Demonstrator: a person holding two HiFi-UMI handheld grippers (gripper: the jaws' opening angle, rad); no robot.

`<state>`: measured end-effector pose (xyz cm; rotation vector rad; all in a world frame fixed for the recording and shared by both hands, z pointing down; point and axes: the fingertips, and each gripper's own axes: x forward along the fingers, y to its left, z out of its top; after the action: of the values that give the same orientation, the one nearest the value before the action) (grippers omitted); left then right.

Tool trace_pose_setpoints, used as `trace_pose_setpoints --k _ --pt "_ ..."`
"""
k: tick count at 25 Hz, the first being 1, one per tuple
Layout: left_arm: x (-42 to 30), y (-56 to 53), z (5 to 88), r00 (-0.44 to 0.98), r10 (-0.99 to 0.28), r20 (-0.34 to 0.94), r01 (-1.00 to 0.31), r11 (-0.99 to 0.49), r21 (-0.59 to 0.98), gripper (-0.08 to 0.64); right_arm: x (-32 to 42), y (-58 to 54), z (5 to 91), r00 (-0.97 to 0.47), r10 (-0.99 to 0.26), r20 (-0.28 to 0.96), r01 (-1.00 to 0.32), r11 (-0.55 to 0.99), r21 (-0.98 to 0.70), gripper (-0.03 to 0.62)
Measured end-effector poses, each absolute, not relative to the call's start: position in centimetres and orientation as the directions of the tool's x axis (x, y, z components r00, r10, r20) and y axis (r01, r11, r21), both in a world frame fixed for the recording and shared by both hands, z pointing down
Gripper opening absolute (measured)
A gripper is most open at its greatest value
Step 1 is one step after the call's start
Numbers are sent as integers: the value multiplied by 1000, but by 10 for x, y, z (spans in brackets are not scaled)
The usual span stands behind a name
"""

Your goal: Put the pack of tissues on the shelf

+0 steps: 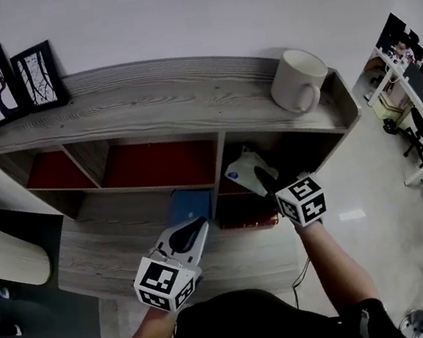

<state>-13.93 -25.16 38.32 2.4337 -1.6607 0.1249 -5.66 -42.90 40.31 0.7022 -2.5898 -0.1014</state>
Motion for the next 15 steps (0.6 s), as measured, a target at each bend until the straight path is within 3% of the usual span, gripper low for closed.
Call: trace_pose_setpoints --k 7,15 --pt "-134 -244 379 384 -908 166 -923 -371 108 21 -51 -422 381 -782 -527 332 -494 850 185 116" --pt "-139 -235 377 389 -906 168 -921 -377 102 21 -49 -371 360 -853 -460 246 -448 888 107 115"
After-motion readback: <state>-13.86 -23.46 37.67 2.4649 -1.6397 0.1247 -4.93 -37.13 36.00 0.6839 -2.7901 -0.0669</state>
